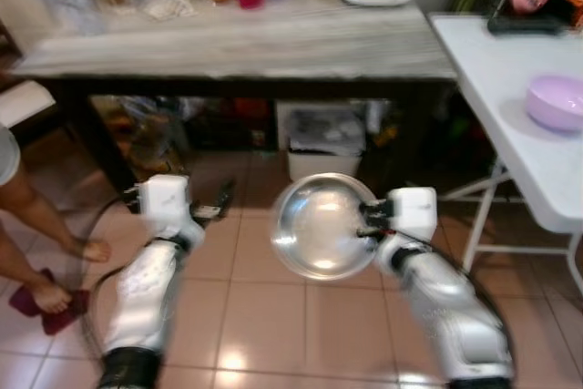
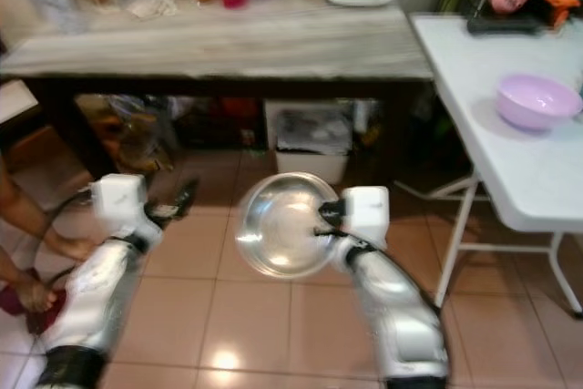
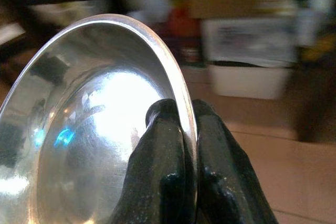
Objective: Setting the table
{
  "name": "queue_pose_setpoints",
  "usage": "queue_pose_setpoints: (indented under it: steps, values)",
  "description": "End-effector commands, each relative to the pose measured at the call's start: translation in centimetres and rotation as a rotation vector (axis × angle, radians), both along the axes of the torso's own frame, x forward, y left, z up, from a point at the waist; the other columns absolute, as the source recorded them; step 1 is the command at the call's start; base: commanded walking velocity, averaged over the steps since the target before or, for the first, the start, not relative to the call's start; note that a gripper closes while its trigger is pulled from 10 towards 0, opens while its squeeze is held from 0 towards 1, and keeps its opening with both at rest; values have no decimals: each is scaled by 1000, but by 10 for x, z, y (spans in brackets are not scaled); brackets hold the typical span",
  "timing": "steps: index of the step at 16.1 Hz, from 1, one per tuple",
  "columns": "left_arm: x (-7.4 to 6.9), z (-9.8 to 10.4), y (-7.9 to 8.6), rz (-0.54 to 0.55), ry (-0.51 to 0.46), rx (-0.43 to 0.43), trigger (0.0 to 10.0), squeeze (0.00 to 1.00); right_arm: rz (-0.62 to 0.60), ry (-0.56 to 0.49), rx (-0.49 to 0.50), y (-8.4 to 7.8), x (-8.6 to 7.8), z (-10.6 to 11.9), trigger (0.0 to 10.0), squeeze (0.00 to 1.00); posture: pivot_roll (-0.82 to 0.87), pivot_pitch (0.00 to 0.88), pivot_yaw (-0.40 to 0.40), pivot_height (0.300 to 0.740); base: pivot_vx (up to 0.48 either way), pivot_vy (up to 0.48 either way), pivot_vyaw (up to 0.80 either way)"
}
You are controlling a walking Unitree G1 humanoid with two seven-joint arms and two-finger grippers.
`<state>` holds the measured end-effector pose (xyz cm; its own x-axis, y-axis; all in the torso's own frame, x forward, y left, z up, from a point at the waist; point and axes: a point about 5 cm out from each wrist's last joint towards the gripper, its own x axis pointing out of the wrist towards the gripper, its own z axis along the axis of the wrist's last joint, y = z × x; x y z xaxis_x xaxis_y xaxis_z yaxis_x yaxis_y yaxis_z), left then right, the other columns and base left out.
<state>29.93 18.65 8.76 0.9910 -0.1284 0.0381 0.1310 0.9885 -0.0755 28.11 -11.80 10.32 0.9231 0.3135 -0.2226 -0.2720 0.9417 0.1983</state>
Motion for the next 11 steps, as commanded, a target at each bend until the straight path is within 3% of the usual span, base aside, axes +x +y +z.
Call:
queue_pose_setpoints:
  steps: [1, 6, 11]
  values:
    - [-1, 3, -7, -23, -21, 0, 10000, 0, -25, -44, -21, -9, 2, 8, 10000, 0, -209, 63, 41, 740, 0, 0, 0]
    - [-6, 4, -20, -87, -35, -41, 10000, 0, -65, -73, -27, -13, 5, 10, 10000, 0, -205, 59, 38, 740, 0, 0, 0]
    - [-7, 6, -27, -122, -47, -65, 10000, 0, -74, -100, -44, -14, 7, 12, 10000, 0, -209, 55, 37, 740, 281, 0, 0]
